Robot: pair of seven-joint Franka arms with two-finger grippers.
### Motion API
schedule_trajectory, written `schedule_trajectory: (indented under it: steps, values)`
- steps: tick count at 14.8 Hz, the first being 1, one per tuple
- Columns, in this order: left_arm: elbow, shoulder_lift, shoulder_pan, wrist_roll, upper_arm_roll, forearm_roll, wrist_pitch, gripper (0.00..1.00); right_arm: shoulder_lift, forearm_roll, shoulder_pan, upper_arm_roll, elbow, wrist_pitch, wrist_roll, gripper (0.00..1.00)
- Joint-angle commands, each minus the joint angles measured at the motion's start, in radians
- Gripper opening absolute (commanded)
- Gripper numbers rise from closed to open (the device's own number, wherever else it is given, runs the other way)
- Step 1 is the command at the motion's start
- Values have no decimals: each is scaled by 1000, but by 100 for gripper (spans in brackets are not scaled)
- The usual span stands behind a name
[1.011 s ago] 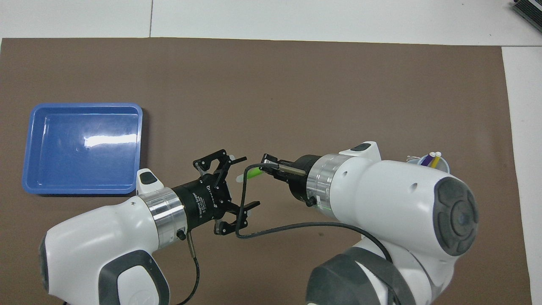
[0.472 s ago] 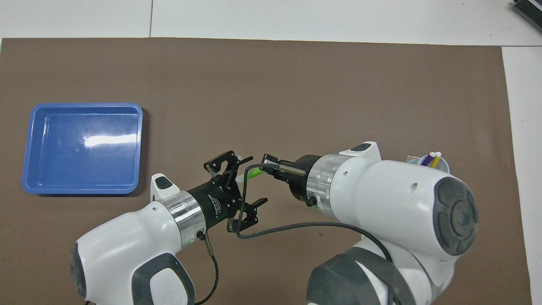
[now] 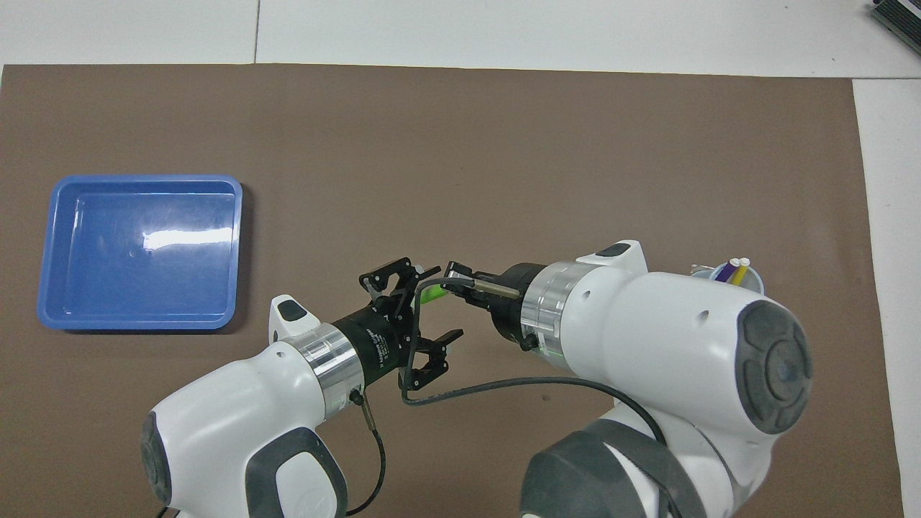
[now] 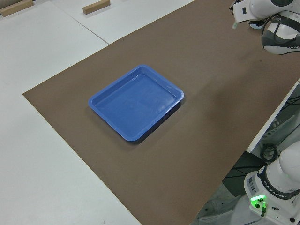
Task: Right arm passes pens to left for tray arrangement
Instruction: 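Close the left gripper on the green pen and open the right gripper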
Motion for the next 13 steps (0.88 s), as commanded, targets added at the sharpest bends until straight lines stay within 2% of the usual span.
schedule_trajectory:
  steps: [1,6,10,13]
  values:
    - [7,-24,-4,-9,14,-17,-41,89,-15,29,-9,4,-28,21,-32,0]
    - [5,-31,8,-9,14,-16,-51,88,-14,29,-11,4,-28,26,-32,0]
    - [5,-35,11,-9,16,-16,-54,63,-14,29,-11,4,-28,26,-32,0]
    - [4,-63,55,-9,16,-10,-129,59,-14,29,-11,4,-28,26,-32,0]
